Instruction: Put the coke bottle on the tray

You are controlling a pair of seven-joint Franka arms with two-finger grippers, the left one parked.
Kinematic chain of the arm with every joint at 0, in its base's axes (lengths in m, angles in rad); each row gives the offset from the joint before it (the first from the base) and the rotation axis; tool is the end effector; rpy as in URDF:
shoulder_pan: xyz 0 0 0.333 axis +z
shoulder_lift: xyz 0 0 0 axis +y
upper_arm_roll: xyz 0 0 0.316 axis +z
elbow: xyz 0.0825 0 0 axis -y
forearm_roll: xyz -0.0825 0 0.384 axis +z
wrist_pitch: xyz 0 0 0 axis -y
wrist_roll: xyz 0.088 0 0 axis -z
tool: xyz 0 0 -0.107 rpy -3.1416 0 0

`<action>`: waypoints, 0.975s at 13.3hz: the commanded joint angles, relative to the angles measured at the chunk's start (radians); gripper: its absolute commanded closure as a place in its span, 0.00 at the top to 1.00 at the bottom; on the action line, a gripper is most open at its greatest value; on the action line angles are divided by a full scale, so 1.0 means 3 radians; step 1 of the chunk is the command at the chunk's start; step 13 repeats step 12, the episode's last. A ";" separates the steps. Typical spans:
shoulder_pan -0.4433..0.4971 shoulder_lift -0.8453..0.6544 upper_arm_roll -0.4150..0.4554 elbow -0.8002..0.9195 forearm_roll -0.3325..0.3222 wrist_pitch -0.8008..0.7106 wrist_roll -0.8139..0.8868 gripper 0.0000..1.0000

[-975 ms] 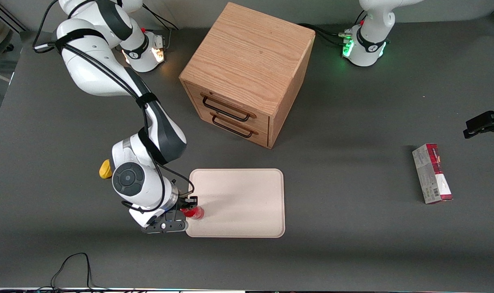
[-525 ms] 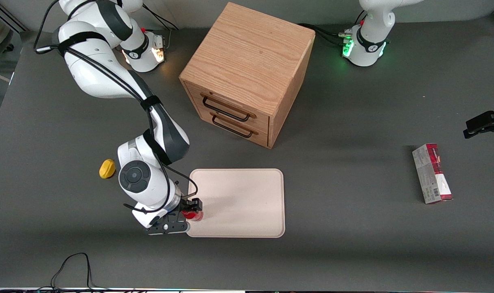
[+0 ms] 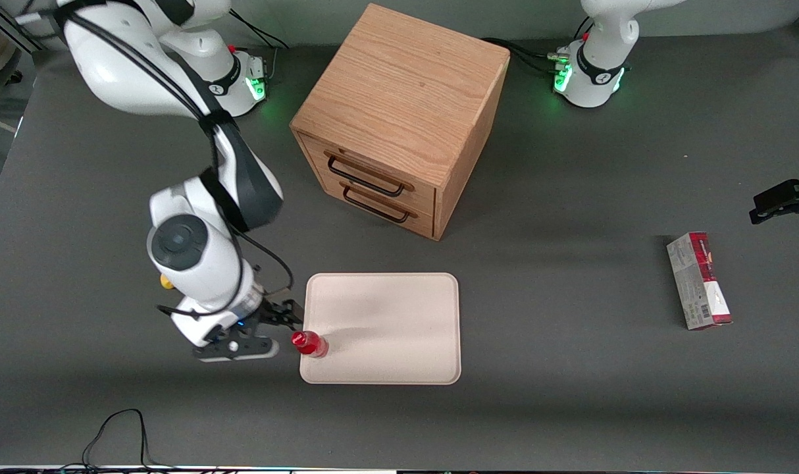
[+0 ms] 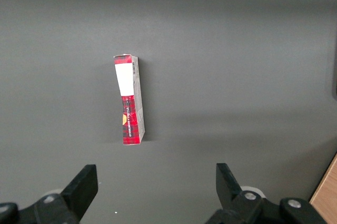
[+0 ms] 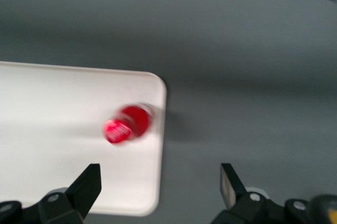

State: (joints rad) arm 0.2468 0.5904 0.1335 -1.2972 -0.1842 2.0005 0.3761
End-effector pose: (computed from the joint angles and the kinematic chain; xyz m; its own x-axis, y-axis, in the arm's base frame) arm 0.6940 0.2412 0.4149 0.9884 0.0476 0.1444 0.0405 -0.9978 0.0515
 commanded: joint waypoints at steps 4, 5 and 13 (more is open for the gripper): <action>0.0016 -0.1725 -0.1016 -0.1422 0.0746 -0.0547 -0.1120 1.00; 0.0016 -0.1966 -0.1134 -0.1570 0.0747 -0.0593 -0.1182 1.00; 0.0021 -0.2408 -0.1279 -0.1705 0.0696 -0.1008 -0.1126 1.00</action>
